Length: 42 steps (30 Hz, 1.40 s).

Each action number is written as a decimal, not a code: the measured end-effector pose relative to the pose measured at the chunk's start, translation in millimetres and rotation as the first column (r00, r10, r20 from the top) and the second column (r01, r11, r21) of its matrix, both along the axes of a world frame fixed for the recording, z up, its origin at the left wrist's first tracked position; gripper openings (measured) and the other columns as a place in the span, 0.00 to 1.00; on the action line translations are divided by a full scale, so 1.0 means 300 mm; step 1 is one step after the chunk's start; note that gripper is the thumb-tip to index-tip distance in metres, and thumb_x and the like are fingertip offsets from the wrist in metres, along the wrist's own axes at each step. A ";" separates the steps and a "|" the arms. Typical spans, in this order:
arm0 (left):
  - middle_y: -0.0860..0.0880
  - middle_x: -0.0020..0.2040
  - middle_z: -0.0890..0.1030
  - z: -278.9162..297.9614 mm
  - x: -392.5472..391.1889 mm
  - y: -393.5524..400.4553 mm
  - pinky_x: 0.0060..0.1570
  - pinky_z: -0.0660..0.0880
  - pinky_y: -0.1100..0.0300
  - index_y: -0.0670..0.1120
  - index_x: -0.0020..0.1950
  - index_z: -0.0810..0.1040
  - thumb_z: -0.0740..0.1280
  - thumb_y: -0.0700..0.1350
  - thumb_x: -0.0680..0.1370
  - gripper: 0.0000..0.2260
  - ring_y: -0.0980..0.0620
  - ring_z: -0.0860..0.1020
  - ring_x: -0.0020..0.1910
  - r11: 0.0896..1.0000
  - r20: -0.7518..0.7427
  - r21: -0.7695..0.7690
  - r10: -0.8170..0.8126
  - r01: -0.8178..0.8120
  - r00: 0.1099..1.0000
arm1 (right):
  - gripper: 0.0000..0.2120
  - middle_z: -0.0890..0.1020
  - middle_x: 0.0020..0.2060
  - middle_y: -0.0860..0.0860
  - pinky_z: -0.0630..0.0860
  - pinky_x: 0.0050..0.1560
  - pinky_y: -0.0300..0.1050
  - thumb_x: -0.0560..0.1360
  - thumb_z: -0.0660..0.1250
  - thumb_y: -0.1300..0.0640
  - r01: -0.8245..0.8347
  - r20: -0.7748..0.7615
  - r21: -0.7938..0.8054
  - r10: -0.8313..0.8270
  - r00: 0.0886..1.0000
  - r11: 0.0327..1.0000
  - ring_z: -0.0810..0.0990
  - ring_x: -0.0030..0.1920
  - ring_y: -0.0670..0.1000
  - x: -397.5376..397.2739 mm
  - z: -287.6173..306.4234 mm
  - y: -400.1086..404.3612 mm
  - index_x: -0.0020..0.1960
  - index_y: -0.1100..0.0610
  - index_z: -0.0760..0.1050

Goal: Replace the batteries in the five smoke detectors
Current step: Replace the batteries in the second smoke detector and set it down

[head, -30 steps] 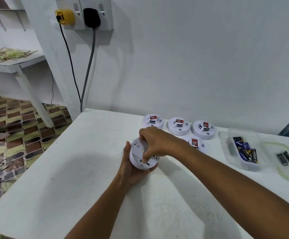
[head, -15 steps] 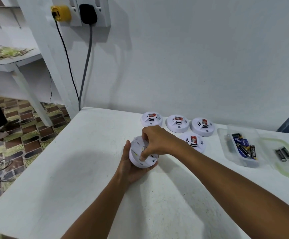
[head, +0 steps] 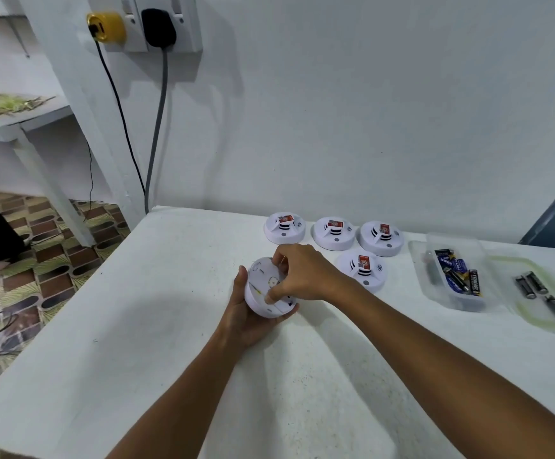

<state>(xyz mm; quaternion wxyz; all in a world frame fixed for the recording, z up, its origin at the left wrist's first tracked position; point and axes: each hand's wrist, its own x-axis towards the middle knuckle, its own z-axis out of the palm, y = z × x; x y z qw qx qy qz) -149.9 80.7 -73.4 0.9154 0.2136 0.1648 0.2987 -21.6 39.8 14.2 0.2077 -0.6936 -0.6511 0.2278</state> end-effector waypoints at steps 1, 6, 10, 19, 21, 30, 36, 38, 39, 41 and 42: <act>0.39 0.58 0.81 -0.001 -0.001 -0.004 0.53 0.79 0.43 0.43 0.64 0.74 0.83 0.59 0.52 0.45 0.40 0.82 0.54 1.000 0.013 0.016 -0.008 0.008 1.000 | 0.26 0.80 0.46 0.52 0.77 0.45 0.48 0.60 0.80 0.52 0.014 -0.065 0.028 -0.012 0.998 1.000 0.79 0.45 0.51 0.005 -0.011 -0.020 0.54 0.56 0.75; 0.39 0.62 0.79 0.016 0.016 -0.005 0.58 0.75 0.45 0.44 0.64 0.76 0.74 0.67 0.60 0.40 0.42 0.79 0.58 0.985 -0.188 0.170 0.056 -0.024 0.981 | 0.19 0.80 0.56 0.52 0.77 0.58 0.43 0.72 0.72 0.56 0.116 -0.333 0.074 -0.086 0.939 0.990 0.78 0.54 0.47 0.021 -0.085 -0.111 0.61 0.56 0.77; 0.46 0.58 0.81 0.104 0.084 -0.039 0.54 0.78 0.51 0.52 0.62 0.76 0.52 0.71 0.71 0.32 0.48 0.80 0.55 0.799 -0.572 0.600 0.384 0.049 0.725 | 0.13 0.84 0.51 0.56 0.80 0.55 0.52 0.80 0.62 0.49 0.257 -0.797 -0.181 -0.295 0.528 0.949 0.83 0.51 0.54 0.040 -0.053 -0.150 0.56 0.56 0.79; 0.52 0.59 0.77 0.096 0.052 -0.021 0.46 0.80 0.59 0.53 0.69 0.67 0.62 0.44 0.81 0.17 0.52 0.79 0.53 0.759 -0.464 0.648 0.455 -0.058 0.760 | 0.11 0.84 0.50 0.60 0.82 0.44 0.52 0.74 0.62 0.72 0.294 -0.968 -0.228 -0.249 0.037 0.928 0.84 0.47 0.58 0.125 -0.135 -0.180 0.53 0.63 0.78; 0.46 0.55 0.81 0.073 0.032 -0.030 0.45 0.82 0.52 0.46 0.67 0.71 0.64 0.38 0.80 0.16 0.44 0.82 0.51 0.826 -0.482 0.561 0.373 -0.047 0.793 | 0.11 0.84 0.49 0.62 0.82 0.43 0.53 0.74 0.59 0.73 0.264 -0.971 -0.240 -0.227 -0.080 0.934 0.84 0.46 0.59 0.125 -0.171 -0.183 0.52 0.65 0.77; 0.44 0.57 0.83 0.005 -0.004 -0.027 0.50 0.81 0.49 0.43 0.65 0.75 0.68 0.38 0.77 0.17 0.43 0.83 0.54 0.809 -0.495 0.587 0.326 0.033 0.806 | 0.25 0.82 0.56 0.60 0.80 0.52 0.59 0.68 0.70 0.75 0.327 -0.945 -0.272 -0.316 0.087 0.905 0.82 0.54 0.62 0.095 -0.285 -0.167 0.62 0.61 0.71; 0.46 0.55 0.84 -0.009 -0.008 -0.025 0.45 0.81 0.55 0.44 0.64 0.76 0.69 0.39 0.76 0.17 0.44 0.83 0.53 0.783 -0.479 0.620 0.328 0.049 0.814 | 0.24 0.81 0.56 0.60 0.82 0.48 0.57 0.66 0.71 0.75 0.376 -0.928 -0.265 -0.341 0.152 0.888 0.83 0.53 0.62 0.089 -0.293 -0.156 0.60 0.61 0.72; 0.47 0.54 0.84 -0.012 -0.011 -0.025 0.44 0.81 0.56 0.45 0.64 0.76 0.68 0.39 0.76 0.16 0.44 0.83 0.52 0.785 -0.474 0.618 0.323 0.048 0.819 | 0.24 0.81 0.56 0.60 0.82 0.48 0.57 0.66 0.71 0.75 0.381 -0.925 -0.257 -0.341 0.170 0.888 0.83 0.53 0.62 0.086 -0.296 -0.156 0.59 0.61 0.72; 0.47 0.54 0.85 -0.010 -0.010 -0.024 0.44 0.81 0.56 0.45 0.63 0.76 0.68 0.38 0.76 0.15 0.44 0.83 0.52 0.785 -0.466 0.618 0.321 0.044 0.825 | 0.24 0.81 0.56 0.60 0.82 0.48 0.57 0.66 0.71 0.75 0.382 -0.925 -0.253 -0.338 0.174 0.889 0.83 0.53 0.61 0.085 -0.296 -0.155 0.59 0.60 0.72; 0.48 0.53 0.85 -0.011 -0.010 -0.025 0.44 0.81 0.57 0.47 0.61 0.76 0.67 0.38 0.76 0.14 0.45 0.83 0.52 0.782 -0.457 0.621 0.317 0.043 0.831 | 0.24 0.81 0.56 0.60 0.82 0.48 0.56 0.67 0.71 0.75 0.384 -0.927 -0.249 -0.333 0.173 0.889 0.83 0.53 0.62 0.084 -0.299 -0.157 0.59 0.60 0.72; 0.48 0.54 0.85 -0.012 -0.010 -0.025 0.45 0.81 0.56 0.47 0.62 0.76 0.67 0.38 0.76 0.14 0.45 0.83 0.52 0.779 -0.452 0.626 0.317 0.044 0.834 | 0.24 0.81 0.56 0.60 0.82 0.47 0.56 0.67 0.71 0.75 0.382 -0.928 -0.246 -0.331 0.172 0.891 0.83 0.53 0.62 0.084 -0.299 -0.159 0.59 0.60 0.72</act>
